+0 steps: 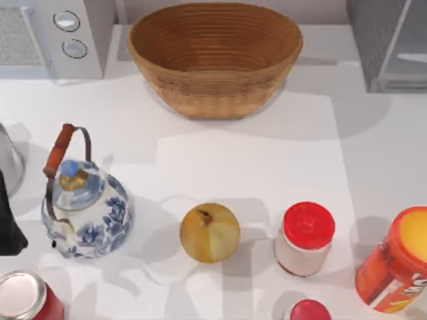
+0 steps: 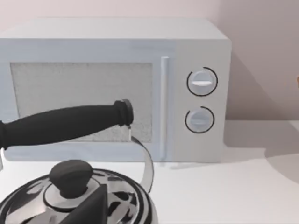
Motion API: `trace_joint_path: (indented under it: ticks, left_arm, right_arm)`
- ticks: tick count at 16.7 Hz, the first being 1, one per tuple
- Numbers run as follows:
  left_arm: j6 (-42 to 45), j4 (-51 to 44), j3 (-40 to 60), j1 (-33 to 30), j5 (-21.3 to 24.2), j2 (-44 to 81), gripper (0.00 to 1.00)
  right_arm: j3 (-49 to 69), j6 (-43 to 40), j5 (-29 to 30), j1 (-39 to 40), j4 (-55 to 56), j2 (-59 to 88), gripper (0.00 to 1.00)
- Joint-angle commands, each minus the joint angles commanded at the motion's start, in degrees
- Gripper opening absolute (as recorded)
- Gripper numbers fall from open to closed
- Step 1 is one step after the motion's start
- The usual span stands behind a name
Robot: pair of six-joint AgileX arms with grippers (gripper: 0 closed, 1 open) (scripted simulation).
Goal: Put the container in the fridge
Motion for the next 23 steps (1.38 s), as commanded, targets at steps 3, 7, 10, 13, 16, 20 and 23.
trace_joint_path:
  ticks: [3, 7, 10, 13, 16, 20, 23]
  left_arm:
    - [0.0, 0.0, 0.0, 0.0, 0.0, 0.0, 1.0]
    - [0.0, 0.0, 0.0, 0.0, 0.0, 0.0, 1.0]
    - [0.0, 0.0, 0.0, 0.0, 0.0, 0.0, 1.0]
    - [0.0, 0.0, 0.0, 0.0, 0.0, 0.0, 1.0]
    - [0.0, 0.0, 0.0, 0.0, 0.0, 0.0, 1.0]
    - [0.0, 0.0, 0.0, 0.0, 0.0, 0.0, 1.0]
    - [0.0, 0.0, 0.0, 0.0, 0.0, 0.0, 1.0]
  right_arm:
    - [0.0, 0.0, 0.0, 0.0, 0.0, 0.0, 0.01]
    - [-3.0, 1.3, 1.8, 6.1, 0.4, -3.6, 0.01]
    - [-4.3, 6.4, 8.4, 8.0, 3.5, -10.0, 0.01]
    - [-6.4, 15.5, 18.0, 10.3, 8.2, -20.7, 0.01]
    - [-9.6, 27.2, 27.5, 12.7, 14.0, -33.7, 0.01]
    - [-17.1, 43.5, 38.8, 17.5, 21.1, -52.5, 0.01]
    - [-25.5, 54.0, 45.2, 22.7, 24.8, -65.7, 0.01]
